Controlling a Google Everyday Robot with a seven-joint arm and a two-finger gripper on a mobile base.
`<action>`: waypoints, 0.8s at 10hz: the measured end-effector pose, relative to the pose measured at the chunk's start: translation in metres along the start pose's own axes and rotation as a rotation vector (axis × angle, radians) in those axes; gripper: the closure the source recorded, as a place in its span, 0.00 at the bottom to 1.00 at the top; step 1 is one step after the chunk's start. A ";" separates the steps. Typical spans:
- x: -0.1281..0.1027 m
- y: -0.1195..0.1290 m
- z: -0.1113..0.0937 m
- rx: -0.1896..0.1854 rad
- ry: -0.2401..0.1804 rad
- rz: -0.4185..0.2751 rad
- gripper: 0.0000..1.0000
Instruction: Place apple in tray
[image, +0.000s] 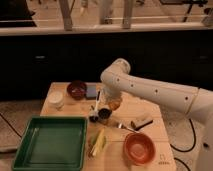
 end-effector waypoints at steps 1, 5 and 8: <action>0.003 -0.010 -0.004 0.013 -0.002 -0.015 1.00; 0.010 -0.045 -0.013 0.023 -0.044 -0.040 1.00; 0.012 -0.067 -0.016 0.014 -0.090 -0.031 1.00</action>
